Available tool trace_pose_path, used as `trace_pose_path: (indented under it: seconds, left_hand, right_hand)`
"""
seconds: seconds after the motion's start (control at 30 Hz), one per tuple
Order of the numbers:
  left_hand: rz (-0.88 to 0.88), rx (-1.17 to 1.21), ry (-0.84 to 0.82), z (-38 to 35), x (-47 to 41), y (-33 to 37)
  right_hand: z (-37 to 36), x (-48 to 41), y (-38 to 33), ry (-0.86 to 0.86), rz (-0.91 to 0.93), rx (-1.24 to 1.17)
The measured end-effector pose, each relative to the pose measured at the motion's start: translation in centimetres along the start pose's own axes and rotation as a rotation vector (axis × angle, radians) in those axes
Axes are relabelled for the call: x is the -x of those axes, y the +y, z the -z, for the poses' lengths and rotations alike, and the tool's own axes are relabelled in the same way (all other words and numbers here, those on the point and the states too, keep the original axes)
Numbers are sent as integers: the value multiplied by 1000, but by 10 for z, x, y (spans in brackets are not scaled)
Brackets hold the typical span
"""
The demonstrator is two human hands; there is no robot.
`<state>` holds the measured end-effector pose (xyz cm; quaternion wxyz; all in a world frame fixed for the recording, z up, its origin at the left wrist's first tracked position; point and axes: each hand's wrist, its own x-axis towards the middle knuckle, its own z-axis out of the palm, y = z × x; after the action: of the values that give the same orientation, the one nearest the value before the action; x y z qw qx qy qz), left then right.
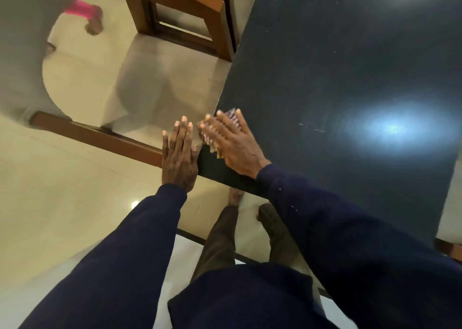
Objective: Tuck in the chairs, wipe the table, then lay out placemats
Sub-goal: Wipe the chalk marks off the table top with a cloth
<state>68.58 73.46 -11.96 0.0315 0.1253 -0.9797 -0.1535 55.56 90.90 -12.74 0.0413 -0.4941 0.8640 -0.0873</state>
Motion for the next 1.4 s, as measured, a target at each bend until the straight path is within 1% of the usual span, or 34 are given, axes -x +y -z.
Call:
trace_pose_path:
  seconds: [0.07,0.13,0.2,0.3,0.37,0.43,0.5,0.53,0.57,0.6,0.67,0.73,0.8,0.87,0.93,1.0,1.03,1.1,1.17,1.23,1.3,1.33,1.4]
  left_hand:
    - [-1,3,12,3,0,1]
    - [-13,10,11,3,-2,3]
    - [-38,13,15,2,-5,8]
    - [-82,17,2,-3,-14,19]
    - [-109,18,-16,-8,-21,27]
    - [-140,21,-45,-15,-27,33]
    - [-165,16,-68,-21,-31,37]
    - [-179,13,-77,-25,-34,40]
    - [-189,10,-85,-28,-35,41]
    - [-198,6,-92,-30,-36,43]
    - [-211,2,-100,-32,-36,46]
    - [-231,13,-111,-34,-37,51]
    - [-256,6,-118,-35,-39,58]
    - [-285,-7,-126,-38,-44,66]
    - [-321,-17,-141,-40,-49,75]
    - [-343,-18,-154,-44,-56,87]
    - [-350,-15,-162,-46,-60,94]
    - [-365,-17,-177,-50,-69,109]
    - [-384,-27,-182,-55,-75,120]
    - [-397,-31,-180,-58,-78,125]
    - [-395,-22,-178,-59,-78,124]
    - [-389,-17,-173,-59,-76,123]
    - [-382,-11,-164,-59,-75,122]
  right_hand:
    - [-1,30,4,-40,130,-18]
    - [1,68,16,-56,185,-75]
    - [7,106,35,-49,176,-106]
    - [24,143,74,-63,133,-74]
    - [33,148,101,-45,27,-27]
    - [35,137,118,15,-185,4]
    - [32,112,117,76,-401,7]
    - [30,99,111,92,-472,11]
    - [27,85,100,100,-502,13]
    - [24,77,87,103,-500,10]
    - [14,72,57,102,-425,-23]
    - [7,91,28,81,-322,-69]
    - [3,127,11,20,-206,-81]
    - [3,169,12,-44,-115,-63]
    - [11,205,33,-13,-99,-63]
    - [19,234,63,36,-176,-40]
    - [24,244,79,50,-260,-20]
    - [31,247,109,87,-497,10]
    - [34,227,128,147,-722,29]
    - [33,194,133,182,-847,45]
    - [31,162,126,182,-846,43]
    - [28,152,119,167,-793,38]
    - [24,148,100,133,-623,11]
